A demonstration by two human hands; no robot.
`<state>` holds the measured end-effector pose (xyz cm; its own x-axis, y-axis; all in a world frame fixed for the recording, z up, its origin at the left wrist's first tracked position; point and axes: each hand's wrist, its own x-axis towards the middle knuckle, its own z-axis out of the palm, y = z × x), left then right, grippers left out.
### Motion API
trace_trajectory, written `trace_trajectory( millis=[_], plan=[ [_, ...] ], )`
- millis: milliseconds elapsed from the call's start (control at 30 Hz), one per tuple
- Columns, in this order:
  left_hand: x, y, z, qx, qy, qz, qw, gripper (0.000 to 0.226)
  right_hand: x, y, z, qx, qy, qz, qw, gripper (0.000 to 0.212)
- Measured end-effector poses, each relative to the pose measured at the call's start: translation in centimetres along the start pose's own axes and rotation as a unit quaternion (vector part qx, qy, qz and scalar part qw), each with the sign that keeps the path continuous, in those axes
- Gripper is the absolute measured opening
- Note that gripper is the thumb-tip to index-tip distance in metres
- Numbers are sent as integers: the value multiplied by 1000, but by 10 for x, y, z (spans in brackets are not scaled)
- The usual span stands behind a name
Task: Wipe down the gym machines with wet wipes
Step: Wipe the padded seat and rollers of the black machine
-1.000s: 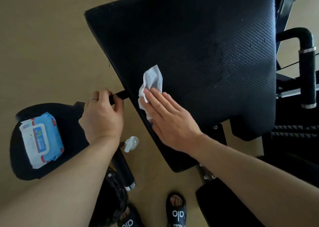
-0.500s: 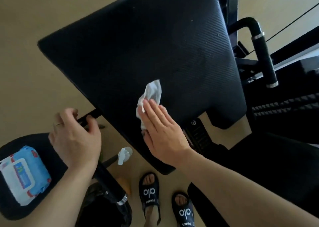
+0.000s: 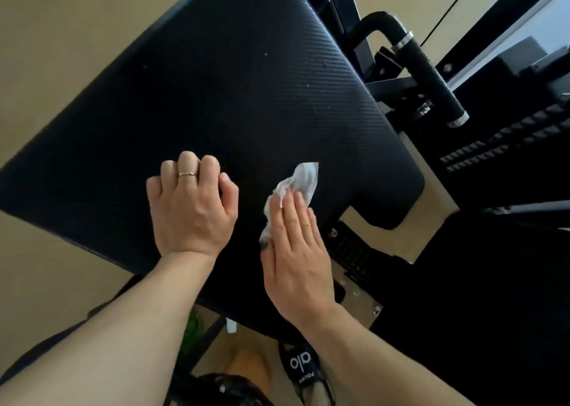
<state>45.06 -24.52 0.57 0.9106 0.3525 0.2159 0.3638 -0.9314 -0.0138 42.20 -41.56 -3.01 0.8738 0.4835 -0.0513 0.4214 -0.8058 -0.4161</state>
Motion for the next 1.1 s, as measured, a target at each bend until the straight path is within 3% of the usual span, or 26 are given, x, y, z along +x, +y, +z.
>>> trace_trajectory(
  millis=[100, 233, 267, 333, 400, 467, 533, 600, 667, 733, 800, 900, 967, 1033, 1100],
  plan=[
    [-1, 1, 2, 7, -9, 5, 1000, 18, 24, 18, -7, 3, 20, 10, 1000, 57],
    [-1, 3, 4, 4, -18, 6, 1000, 17, 116, 45, -29, 54, 93, 224, 969, 60],
    [0, 3, 4, 7, -21, 6, 1000, 17, 133, 39, -30, 66, 101, 244, 962, 60],
    [0, 2, 5, 16, -20, 7, 1000, 17, 147, 11, -31, 65, 110, 174, 976, 62],
    [0, 0, 6, 17, -15, 9, 1000, 20, 145, -17, -27, 47, 102, -3, 994, 61],
    [0, -1, 7, 18, -9, 12, 1000, 23, 148, -20, -28, 34, 81, -157, 984, 57],
    [0, -1, 6, 19, -5, 17, 1000, 21, 165, 0, -36, -3, 57, -250, 966, 56],
    [0, 1, 6, 13, -9, 17, 1000, 18, 186, 27, -45, -29, 70, -219, 973, 58],
    [1, 2, 5, 10, -11, 16, 1000, 18, 207, 48, -56, -16, 107, -52, 993, 60],
    [1, 1, 4, 15, -11, 17, 1000, 18, 223, 39, -59, 8, 106, 94, 990, 61],
    [0, 0, 5, 20, -9, 20, 1000, 18, 223, 7, -54, -12, 105, 53, 993, 66],
    [-1, 0, 7, 31, -4, 14, 999, 21, 201, -25, -43, -16, 57, -223, 973, 61],
    [-1, 0, 9, 34, -4, 17, 999, 21, 201, -18, -49, -40, 36, -298, 953, 58],
    [-1, 0, 9, 27, -2, 17, 999, 20, 215, -3, -53, -41, 52, -274, 959, 58],
    [-1, 1, 8, 15, -5, 14, 1000, 19, 232, 19, -60, -20, 90, -153, 984, 61]
  ],
)
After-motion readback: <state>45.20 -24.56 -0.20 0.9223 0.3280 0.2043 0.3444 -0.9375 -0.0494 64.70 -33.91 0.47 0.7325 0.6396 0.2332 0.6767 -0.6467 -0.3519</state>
